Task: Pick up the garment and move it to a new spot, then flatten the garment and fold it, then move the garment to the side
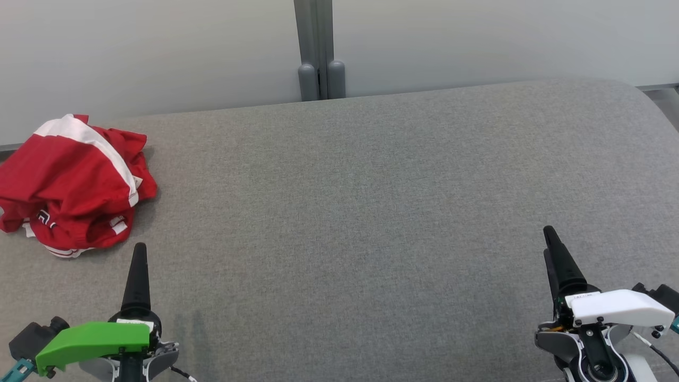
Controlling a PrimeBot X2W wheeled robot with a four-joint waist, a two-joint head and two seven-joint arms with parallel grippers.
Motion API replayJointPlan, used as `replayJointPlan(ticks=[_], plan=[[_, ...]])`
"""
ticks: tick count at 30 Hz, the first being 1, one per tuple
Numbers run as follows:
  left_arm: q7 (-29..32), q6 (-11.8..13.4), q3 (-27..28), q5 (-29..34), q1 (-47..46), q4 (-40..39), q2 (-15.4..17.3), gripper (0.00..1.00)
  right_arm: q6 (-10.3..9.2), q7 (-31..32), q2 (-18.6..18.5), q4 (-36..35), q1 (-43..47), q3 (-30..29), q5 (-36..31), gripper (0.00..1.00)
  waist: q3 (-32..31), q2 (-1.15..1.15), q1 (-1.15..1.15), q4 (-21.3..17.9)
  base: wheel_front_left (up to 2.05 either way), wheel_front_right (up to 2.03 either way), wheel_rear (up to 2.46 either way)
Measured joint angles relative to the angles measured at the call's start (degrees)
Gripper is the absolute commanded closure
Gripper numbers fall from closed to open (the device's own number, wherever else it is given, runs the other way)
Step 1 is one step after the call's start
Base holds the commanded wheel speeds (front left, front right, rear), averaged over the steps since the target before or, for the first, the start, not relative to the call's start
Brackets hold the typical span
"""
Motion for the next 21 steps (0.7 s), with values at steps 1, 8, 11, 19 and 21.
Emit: replayJointPlan(ticks=[1,8,11,19,21], plan=[[-0.15,0.03,-0.02,0.92,0.00,-0.22,0.00,0.00,0.00,-0.18,0.00,-0.20,0.04,0.09,-0.82,0.00,0.00,0.00,0.00,0.00,0.00,0.00,0.00],[-1.75,0.11,-0.26,9.82,0.08,-1.76,0.02,0.00,0.00,-1.78,-0.02,-1.64,0.27,0.90,-8.43,0.00,0.05,0.00,0.00,0.07,0.00,0.00,0.00],[-2.37,0.51,-0.26,13.48,0.18,-2.43,0.04,0.00,0.00,-2.36,-0.07,-2.25,0.30,1.36,-12.05,0.00,0.06,0.00,0.00,0.11,0.00,0.00,0.00],[-4.00,0.80,-1.52,23.62,0.74,-3.34,0.70,0.00,0.00,-3.98,-0.10,-3.42,0.61,2.86,-20.52,0.00,0.02,0.00,0.00,0.22,0.00,0.00,0.00],[-4.28,1.13,-2.02,26.46,0.92,-3.58,1.11,0.00,0.01,-4.38,-0.12,-3.69,0.64,3.14,-22.74,0.00,-0.01,0.00,0.00,0.25,0.00,0.00,0.00]])
